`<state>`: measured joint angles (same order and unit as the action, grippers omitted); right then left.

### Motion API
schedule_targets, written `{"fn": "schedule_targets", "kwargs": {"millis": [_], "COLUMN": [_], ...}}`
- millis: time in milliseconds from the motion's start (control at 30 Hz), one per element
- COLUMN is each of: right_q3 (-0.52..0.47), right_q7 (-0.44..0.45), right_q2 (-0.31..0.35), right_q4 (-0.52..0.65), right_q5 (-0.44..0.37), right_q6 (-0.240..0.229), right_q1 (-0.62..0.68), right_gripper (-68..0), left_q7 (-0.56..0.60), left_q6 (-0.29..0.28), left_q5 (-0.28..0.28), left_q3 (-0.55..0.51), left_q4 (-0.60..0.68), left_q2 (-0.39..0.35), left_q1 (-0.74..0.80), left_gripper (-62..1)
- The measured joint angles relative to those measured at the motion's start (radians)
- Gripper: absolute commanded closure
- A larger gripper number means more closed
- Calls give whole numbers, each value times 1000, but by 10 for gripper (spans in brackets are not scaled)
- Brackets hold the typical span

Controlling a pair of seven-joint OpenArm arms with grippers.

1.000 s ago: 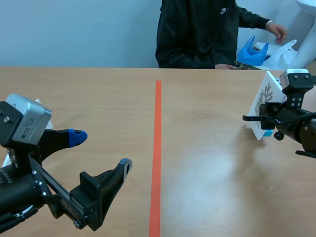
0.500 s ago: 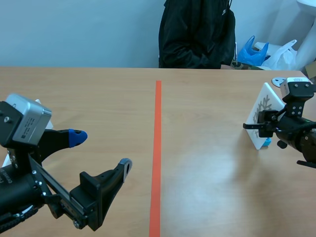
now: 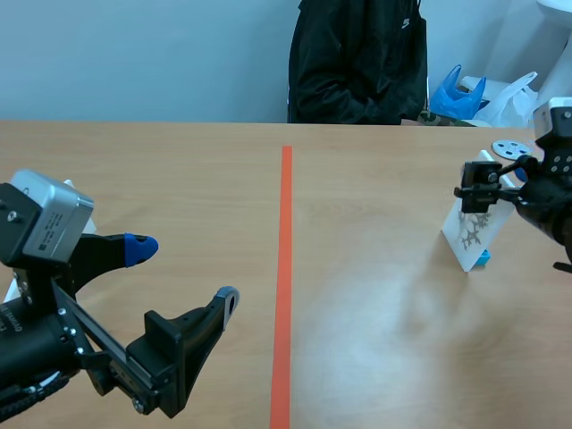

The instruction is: Sort the leaf by its shape. The table is split by an orange tape line. A compound leaf with several leaflets goes to the left side, a simple leaf with one blade goes to the right side. Return to the home posture when a red brick is placed on the table.

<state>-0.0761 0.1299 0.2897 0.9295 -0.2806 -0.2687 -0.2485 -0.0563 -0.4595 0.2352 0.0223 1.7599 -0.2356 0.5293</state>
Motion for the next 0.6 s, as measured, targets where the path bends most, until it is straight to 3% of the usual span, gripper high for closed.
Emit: {"fn": "schedule_targets", "kwargs": {"millis": [233, 500, 600], "right_q3": [-40, -100, -105], "right_q7": [-77, -135, -168], "right_q2": [45, 95, 104], "right_q4": [209, 467, 560], "right_q5": [-111, -208, -245], "right_q6": [-44, -127, -148], "right_q1": [58, 231, 317], "right_gripper": [-574, -596, -649], "left_q7": [0, 0, 0], "left_q6": [0, 0, 0], "left_q5": [0, 0, 0], "left_q3": [0, 0, 0], "left_q4": [0, 0, 0], "left_q2": [0, 0, 0], "left_q1": [0, 0, 0], "left_gripper": [-623, -623, -623]}}
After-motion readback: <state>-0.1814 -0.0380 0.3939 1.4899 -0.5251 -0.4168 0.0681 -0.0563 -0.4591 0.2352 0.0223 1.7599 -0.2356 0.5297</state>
